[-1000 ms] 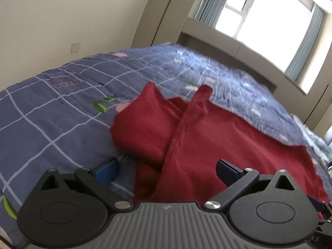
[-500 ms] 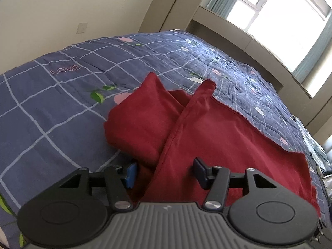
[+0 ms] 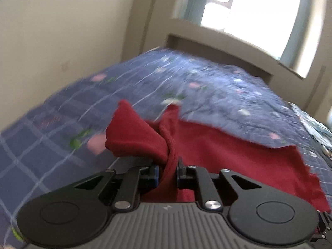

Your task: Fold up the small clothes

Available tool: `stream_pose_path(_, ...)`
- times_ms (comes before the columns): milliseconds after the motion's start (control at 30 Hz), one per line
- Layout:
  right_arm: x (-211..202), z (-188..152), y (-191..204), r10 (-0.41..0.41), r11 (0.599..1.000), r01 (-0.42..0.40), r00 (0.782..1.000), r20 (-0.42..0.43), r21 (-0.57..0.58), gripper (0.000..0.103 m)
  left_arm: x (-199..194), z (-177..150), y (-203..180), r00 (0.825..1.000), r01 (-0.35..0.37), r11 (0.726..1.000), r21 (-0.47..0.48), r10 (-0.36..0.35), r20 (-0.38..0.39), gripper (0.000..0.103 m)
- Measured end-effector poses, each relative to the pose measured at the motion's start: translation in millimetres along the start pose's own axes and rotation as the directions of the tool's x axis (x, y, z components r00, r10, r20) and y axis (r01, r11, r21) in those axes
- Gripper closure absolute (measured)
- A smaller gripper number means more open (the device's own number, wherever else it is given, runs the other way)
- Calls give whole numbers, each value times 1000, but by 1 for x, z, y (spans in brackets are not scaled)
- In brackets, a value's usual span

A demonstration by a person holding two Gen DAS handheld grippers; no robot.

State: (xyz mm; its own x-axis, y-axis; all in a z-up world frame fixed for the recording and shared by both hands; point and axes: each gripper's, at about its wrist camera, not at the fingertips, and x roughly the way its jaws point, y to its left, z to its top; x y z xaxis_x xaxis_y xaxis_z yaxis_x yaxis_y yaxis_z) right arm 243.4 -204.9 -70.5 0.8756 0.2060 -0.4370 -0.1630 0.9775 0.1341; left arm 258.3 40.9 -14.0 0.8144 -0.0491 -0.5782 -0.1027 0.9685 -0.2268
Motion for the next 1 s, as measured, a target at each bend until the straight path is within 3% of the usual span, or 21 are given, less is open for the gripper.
stream_pose_path(133,-26,5,-36,21,985,-34,997,77,170,0,-24,18,-51,994,73,985,158,-85,69,89)
stream_pose_path(300,-57,20,-70,-135,981,108,977,166,161,0,-43,24,-127,970,199,921,335,-233,64,89)
stream_pose_path(433,-77,22,-110,-279,948,239,942,186,212,0,-43,9,-185,948,296,854,427,-318,-21,89)
stream_pose_path(567,-89,11,-154,-385,889,325,912,142,321,0,-22,-28,-234,929,370,782,502,-328,-173,88)
stream_pose_path(700,-95,2,-177,-384,865,310,915,123,394,0,-1,-65,-257,911,403,754,519,-280,-302,86)
stream_pose_path(800,-98,-1,-190,-315,865,224,939,138,449,0,-1,-76,-250,906,412,755,510,-279,-319,71)
stream_pose_path(867,-98,-2,-192,-267,871,172,952,151,460,0,-5,-77,-247,884,458,755,470,-327,-335,45)
stream_pose_path(1000,-89,1,-188,-205,888,122,968,144,443,0,-19,-75,-238,866,497,745,445,-389,-315,21)
